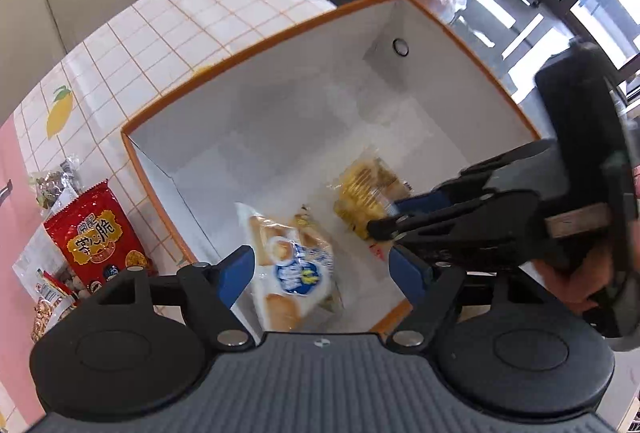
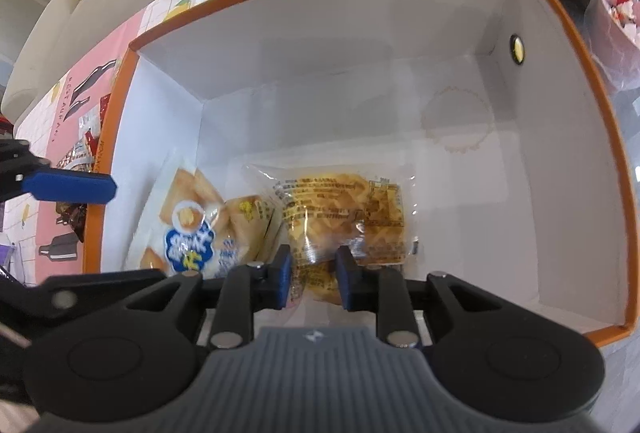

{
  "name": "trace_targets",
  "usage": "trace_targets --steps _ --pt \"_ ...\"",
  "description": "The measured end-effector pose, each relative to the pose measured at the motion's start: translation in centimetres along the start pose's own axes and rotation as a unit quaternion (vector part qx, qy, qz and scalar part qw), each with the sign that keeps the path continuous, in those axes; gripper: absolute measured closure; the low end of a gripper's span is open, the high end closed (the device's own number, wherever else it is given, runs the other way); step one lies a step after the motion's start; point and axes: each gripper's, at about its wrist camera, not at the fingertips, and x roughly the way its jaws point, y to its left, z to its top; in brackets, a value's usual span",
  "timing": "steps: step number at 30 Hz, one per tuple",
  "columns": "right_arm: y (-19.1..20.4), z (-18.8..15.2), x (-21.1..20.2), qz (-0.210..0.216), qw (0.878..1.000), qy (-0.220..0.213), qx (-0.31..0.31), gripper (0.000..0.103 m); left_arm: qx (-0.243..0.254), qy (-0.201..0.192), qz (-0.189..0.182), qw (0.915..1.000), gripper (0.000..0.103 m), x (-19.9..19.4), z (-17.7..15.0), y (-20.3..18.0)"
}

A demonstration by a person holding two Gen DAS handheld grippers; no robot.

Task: Organize snacks
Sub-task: 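Open both tools to release the bags into the box, then move left tool to dark green snack bag while right tool approaches brown-cake bag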

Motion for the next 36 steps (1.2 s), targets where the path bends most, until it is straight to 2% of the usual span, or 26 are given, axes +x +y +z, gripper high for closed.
trace_targets --steps 8,10,14,16,22,28,31,34,36 --pt "0.9 -0.4 1.4 0.001 1.0 0.021 0.007 0.066 -0.018 -0.009 -0.022 0.9996 0.014 -1.6 -0.2 0.7" --pt "1.1 -0.5 0.8 -0.005 1.0 0.016 0.007 0.056 -0.014 -0.013 -0.024 0.9995 0.014 -1.8 -0.4 0.7" --pt "2.3 -1.1 -1.9 -0.03 0.999 -0.033 -0.028 0.048 -0.009 -0.035 -0.02 0.9991 0.014 -3.1 -1.2 0.3" --pt "2.9 -1.9 -3.6 -0.05 0.995 -0.07 -0.041 0.04 -0.011 -0.05 -0.019 0.9985 0.014 -3.9 -1.7 0.3" --pt "4.1 -4.8 -7.3 -0.071 0.981 -0.175 -0.033 0.022 -0.023 -0.112 -0.015 0.9933 0.014 -7.3 -3.7 0.6" --pt "6.4 -8.0 -9.3 -0.065 0.967 -0.247 -0.013 0.017 -0.043 -0.174 0.01 0.9838 0.014 -10.5 -6.7 1.8" --pt "8.3 -9.5 -9.5 -0.073 0.958 -0.276 -0.019 0.015 -0.066 -0.192 0.019 0.9789 0.014 -11.4 -8.3 2.8" --pt "10.6 -10.8 -9.5 -0.082 0.95 -0.3 -0.025 0.008 -0.089 -0.207 0.027 0.974 0.015 -12.0 -10.2 3.8" --pt "11.8 -11.6 -9.5 -0.078 0.947 -0.31 -0.025 0.008 -0.102 -0.215 0.034 0.9706 0.015 -12.3 -11.6 4.5"
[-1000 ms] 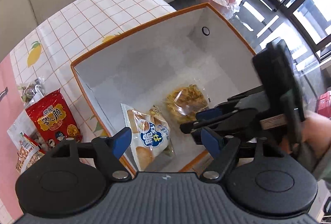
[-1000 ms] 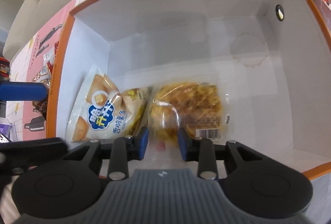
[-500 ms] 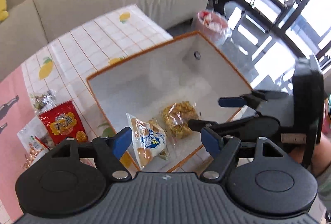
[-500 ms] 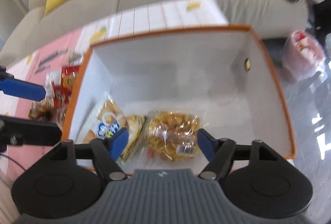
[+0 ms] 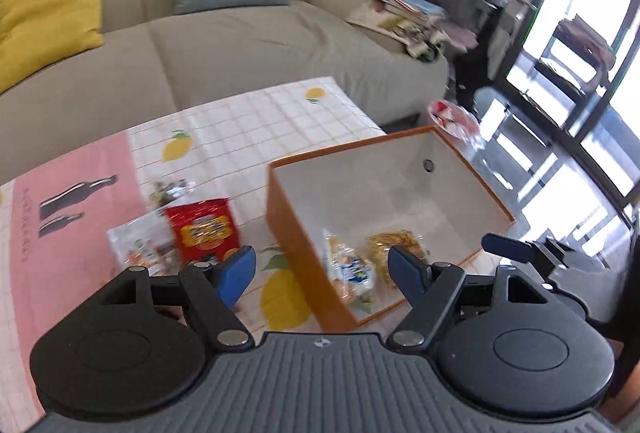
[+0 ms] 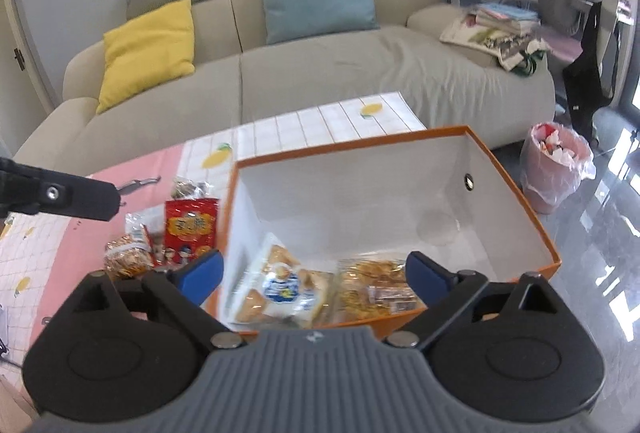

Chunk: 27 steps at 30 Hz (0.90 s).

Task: Organize snacks
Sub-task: 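Move left tool to dark green snack bag while right tool approaches brown-cake bag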

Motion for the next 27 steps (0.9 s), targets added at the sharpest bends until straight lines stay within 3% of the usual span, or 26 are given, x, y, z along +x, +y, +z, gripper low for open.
trace_targets --steps 9,14,27 --pt "5.8 -2.3 -0.6 0.014 0.999 -0.021 -0.027 0.008 -0.056 -0.009 0.034 0.9978 0.015 -2.0 -4.8 4.8" --pt "8.5 -3.1 0.5 0.038 0.998 -0.003 -0.046 0.008 -0.089 0.005 0.047 0.995 0.015 -2.0 -6.9 7.7" --pt "14.4 -4.6 5.6 0.048 0.989 0.034 -0.138 0.008 -0.134 0.01 0.065 0.9888 0.015 -0.1 -10.2 13.3"
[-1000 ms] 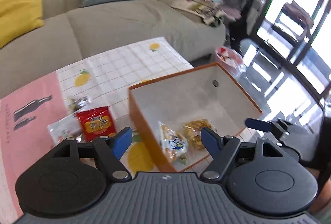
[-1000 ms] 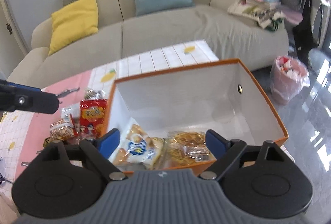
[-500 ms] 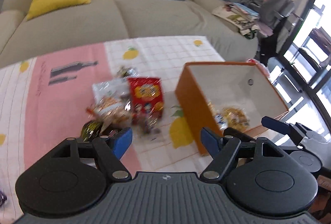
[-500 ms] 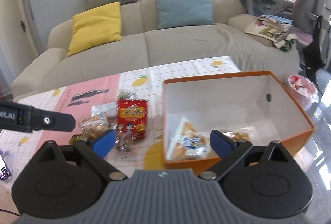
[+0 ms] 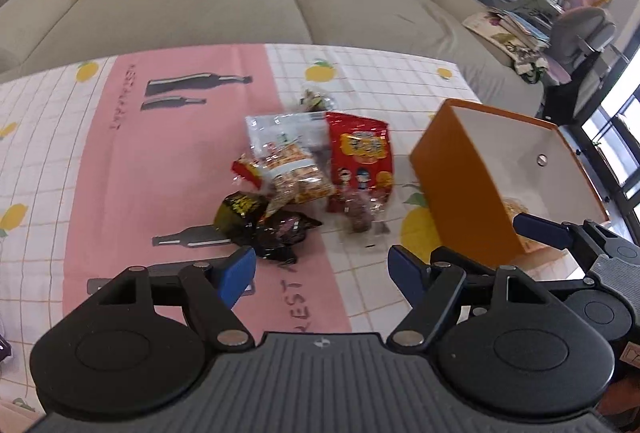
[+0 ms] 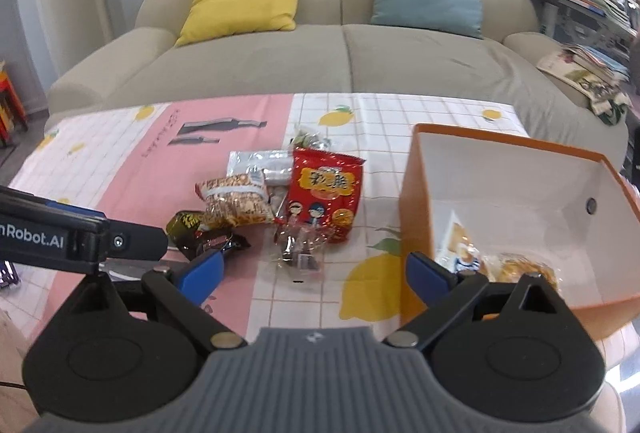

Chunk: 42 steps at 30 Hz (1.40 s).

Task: Organize snacks
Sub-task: 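Move left tool to dark green snack bag while right tool approaches brown-cake bag, then grasp dark green snack bag with left tool while right tool grasps brown-cake bag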

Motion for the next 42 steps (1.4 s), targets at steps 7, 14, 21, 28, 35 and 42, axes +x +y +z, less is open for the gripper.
trace_targets --steps 7,14,21,28,35,42 --pt "0.9 0.4 3.5 -0.006 0.999 0.02 -0.031 0.015 -0.016 0.012 -0.008 0.9998 0.02 2.5 0.1 2.3" --pt "1.3 0.8 7.1 -0.004 0.998 0.047 -0.051 0.021 -0.036 0.033 0.007 0.9988 0.02 5.9 1.0 4.0" --pt "1.2 1.0 10.8 -0.002 0.997 0.072 -0.038 0.025 -0.13 0.053 -0.018 0.99 0.018 9.1 1.3 5.7" --pt "0.4 1.0 13.4 0.001 0.996 0.084 -0.009 0.027 -0.145 0.059 0.002 0.9877 0.018 11.6 1.5 5.4" --pt "-0.1 0.7 15.0 0.011 0.996 0.091 0.009 0.03 -0.139 0.059 0.02 0.9883 0.014 12.9 0.9 5.5" --pt "-0.1 -0.2 15.5 0.029 0.995 0.091 0.018 0.052 -0.099 0.048 0.044 0.993 0.018 13.3 0.9 4.1"
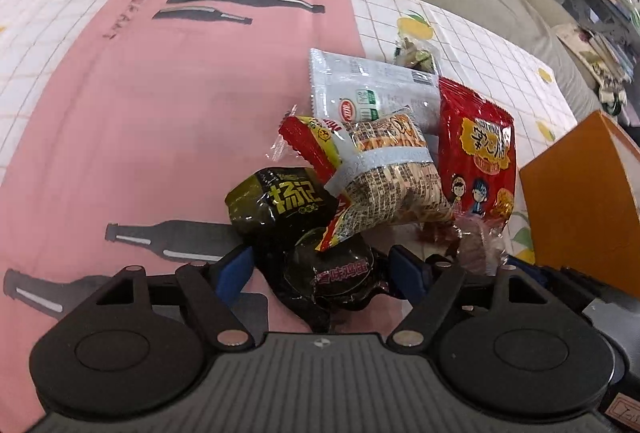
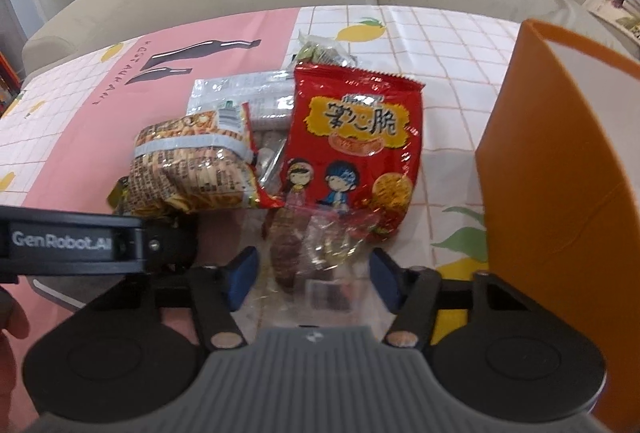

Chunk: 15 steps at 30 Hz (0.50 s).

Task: Organize snacks
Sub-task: 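Grasp dark green snack bag with left tool while right tool grasps brown-cake bag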

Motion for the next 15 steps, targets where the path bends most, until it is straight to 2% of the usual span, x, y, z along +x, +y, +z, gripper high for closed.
trace_targets --steps 4,8,11,15 --pt "0.4 -0.4 -0.1 -0.008 1.0 -0.004 -0.017 0.053 0.025 -0.004 0.014 0.9996 0.023 0.0 -0.5 -0.8" --pt "0.7 -0.7 -0.3 -0.009 1.0 0.001 -0.027 0.055 0.034 0.008 0.021 0.9992 0.031 -0.1 -0.5 -1.1" --pt "0.9 -1.0 -0.6 -0.009 0.999 0.008 -0.031 0.057 0.04 0.017 0.029 0.9986 0.033 -0.4 -0.8 -1.1" --pt "1.3 -1.7 -1.1 -0.01 0.999 0.019 -0.046 0.058 0.069 0.037 0.063 0.995 0.034 -0.9 -1.3 -1.7"
